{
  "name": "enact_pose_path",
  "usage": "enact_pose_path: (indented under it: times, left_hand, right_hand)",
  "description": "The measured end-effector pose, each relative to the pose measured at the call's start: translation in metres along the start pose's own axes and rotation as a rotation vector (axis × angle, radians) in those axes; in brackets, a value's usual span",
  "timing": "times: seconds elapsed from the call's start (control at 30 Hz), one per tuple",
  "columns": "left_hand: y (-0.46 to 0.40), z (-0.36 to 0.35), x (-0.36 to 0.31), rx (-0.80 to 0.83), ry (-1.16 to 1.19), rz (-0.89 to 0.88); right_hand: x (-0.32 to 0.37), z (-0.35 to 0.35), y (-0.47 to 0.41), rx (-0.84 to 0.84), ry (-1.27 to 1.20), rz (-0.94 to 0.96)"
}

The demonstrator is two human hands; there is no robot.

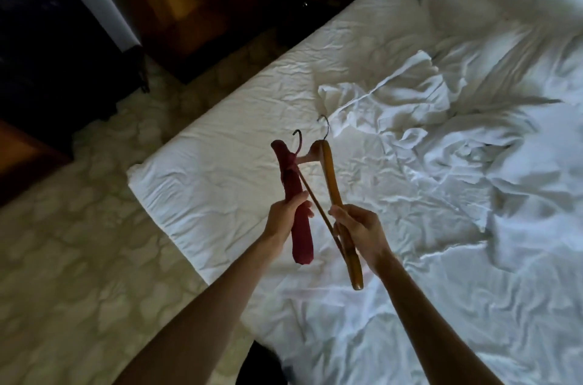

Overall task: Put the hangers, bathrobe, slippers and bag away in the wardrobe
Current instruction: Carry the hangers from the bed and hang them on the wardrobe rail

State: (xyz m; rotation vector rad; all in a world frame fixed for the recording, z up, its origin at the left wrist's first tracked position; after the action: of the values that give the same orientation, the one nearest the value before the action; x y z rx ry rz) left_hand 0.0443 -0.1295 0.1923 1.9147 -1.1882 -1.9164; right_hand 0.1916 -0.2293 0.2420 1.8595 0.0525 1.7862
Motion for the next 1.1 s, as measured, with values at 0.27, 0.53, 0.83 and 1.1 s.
enact_pose_path:
  times: [0.27, 0.53, 0.83, 1.1]
  left_hand:
    - [0.150, 0.101, -0.018, -0.125, 0.134, -0.191]
    - [0.272, 0.244, -0.006, -0.319, 0.299, -0.327]
    - [0.363, 0.425, 0.006, -0.572, 0.400, -0.420]
    - [0.399, 0.624, -0.012, -0.722, 0.373, -0.468]
  right_hand:
    - [0.066, -0.121, 0.078, 0.312, 0.166, 0.197]
    - [0.098, -0.290, 0.141, 0.567, 0.284, 0.330]
    - [0.114, -0.510, 0.183, 0.841, 0.397, 0.389]
    - [0.135, -0.717, 0.187, 0.940, 0.413, 0.443]
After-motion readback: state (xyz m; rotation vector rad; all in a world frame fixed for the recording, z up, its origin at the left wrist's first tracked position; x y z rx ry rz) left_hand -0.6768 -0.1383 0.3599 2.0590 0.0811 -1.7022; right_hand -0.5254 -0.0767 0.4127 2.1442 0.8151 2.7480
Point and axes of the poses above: each hand's wrist, its own y-axis away from the middle knuckle, its own z-axis out of the back of the hand, x = y × z, the point moved 10 cm from there along -y, towards the middle knuckle, and after that the axes turned 5 degrees about x, right-handed, at the moved point
